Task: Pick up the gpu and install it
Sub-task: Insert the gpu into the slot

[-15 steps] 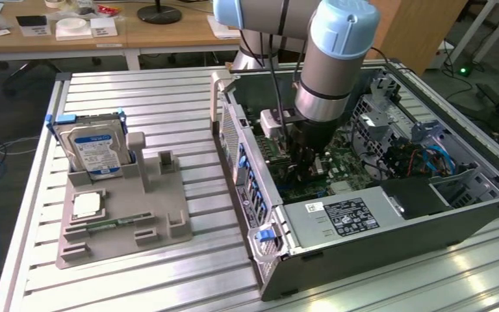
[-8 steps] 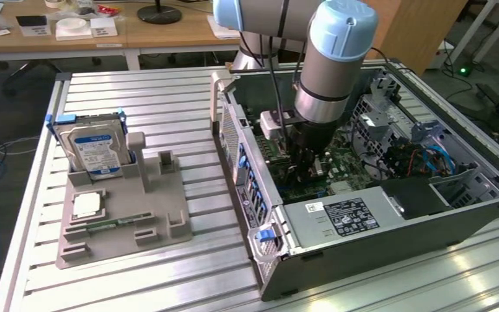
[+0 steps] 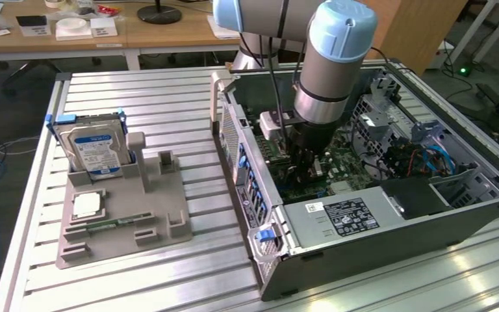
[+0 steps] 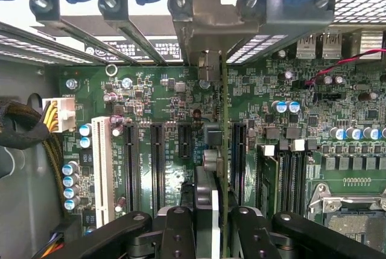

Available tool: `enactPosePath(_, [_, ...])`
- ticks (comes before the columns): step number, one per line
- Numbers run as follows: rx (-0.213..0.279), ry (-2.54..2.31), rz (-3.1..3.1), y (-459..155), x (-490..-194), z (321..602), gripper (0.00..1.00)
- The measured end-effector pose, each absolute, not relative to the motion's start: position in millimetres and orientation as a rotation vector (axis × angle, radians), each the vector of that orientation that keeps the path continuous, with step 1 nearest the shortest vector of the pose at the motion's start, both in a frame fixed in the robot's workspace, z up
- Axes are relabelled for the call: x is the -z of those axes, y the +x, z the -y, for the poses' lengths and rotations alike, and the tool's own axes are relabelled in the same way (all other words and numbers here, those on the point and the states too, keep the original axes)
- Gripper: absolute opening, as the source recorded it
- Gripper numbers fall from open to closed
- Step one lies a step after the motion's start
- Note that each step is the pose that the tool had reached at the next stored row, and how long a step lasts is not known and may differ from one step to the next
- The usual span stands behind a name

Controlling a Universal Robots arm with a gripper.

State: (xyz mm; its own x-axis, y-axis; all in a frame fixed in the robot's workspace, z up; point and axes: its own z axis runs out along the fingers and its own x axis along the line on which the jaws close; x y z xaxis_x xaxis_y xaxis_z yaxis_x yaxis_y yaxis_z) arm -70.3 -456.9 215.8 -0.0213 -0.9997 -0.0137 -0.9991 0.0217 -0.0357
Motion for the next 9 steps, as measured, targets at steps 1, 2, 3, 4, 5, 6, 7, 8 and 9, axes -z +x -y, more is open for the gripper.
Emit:
enactPosePath(1, [0.025, -2.173, -2.219, -71.3, -215.6, 456.8, 0.28])
enactPosePath(2, [0.025, -2.173, -2.219, -71.9, -215.6, 456.8, 0.28])
enactPosePath(3, [0.025, -2.173, -2.219, -71.9, -215.6, 456.8, 0.28])
enactPosePath(4, [0.025, -2.173, -2.22, -72.0, -215.7, 456.9, 0.28])
enactPosePath(5, [0.025, -2.173, -2.22, -72.2, -215.7, 456.9, 0.28])
enactPosePath(6, [0.025, -2.173, -2.22, -72.2, -215.7, 456.9, 0.28])
enactPosePath(7, [0.025, -2.173, -2.22, -72.2, -215.7, 456.9, 0.28])
enactPosePath(8, [0.025, -2.173, -2.22, -72.2, -215.8, 456.9, 0.28])
enactPosePath(9, [0.025, -2.173, -2.22, -72.3, -215.8, 456.9, 0.28])
